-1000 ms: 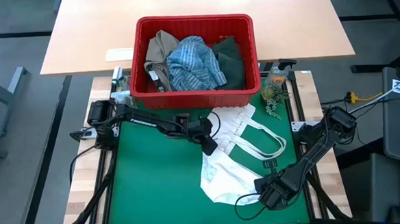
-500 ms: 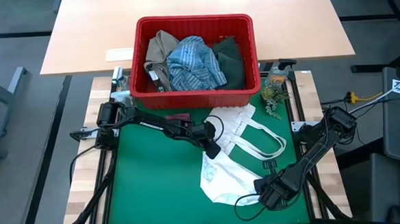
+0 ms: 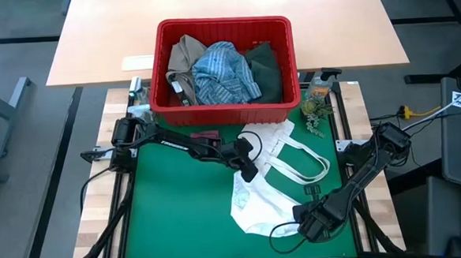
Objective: Fold Laundry from Bin
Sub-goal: Remove the white underwear from the red bin
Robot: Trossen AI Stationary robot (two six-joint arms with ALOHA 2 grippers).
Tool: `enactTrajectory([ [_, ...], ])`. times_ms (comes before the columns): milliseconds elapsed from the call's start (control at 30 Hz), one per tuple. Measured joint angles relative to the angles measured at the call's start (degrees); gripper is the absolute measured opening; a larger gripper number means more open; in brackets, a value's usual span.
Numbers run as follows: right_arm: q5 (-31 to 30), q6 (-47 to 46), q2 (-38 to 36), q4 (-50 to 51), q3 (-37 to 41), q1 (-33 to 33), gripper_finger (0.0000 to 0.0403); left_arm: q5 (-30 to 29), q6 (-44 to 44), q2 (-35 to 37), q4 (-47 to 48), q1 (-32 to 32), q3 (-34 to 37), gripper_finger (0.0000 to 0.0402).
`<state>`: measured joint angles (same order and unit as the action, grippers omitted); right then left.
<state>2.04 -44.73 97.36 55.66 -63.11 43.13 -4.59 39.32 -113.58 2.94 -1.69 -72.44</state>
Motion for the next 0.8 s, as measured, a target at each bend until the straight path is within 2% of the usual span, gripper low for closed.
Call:
enactTrajectory([
  [300,2.1,-3.6,0.0,0.2,0.0,0.0,0.0005,-7.2,-3.9,0.0,0.3,0.0,0.0,0.0004],
  [467,2.1,-3.7,0.0,0.2,0.0,0.0,0.0005,-8.1,-4.0,0.0,0.3,0.0,0.0,0.0007],
  [700,2.0,-3.5,0.0,0.2,0.0,0.0,0.0005,-8.3,-4.1,0.0,0.4,0.0,0.0,0.005],
  [800,2.0,-3.5,0.0,0.2,0.0,0.0,0.0005,-8.4,-7.7,0.0,0.4,0.0,0.0,0.0076],
])
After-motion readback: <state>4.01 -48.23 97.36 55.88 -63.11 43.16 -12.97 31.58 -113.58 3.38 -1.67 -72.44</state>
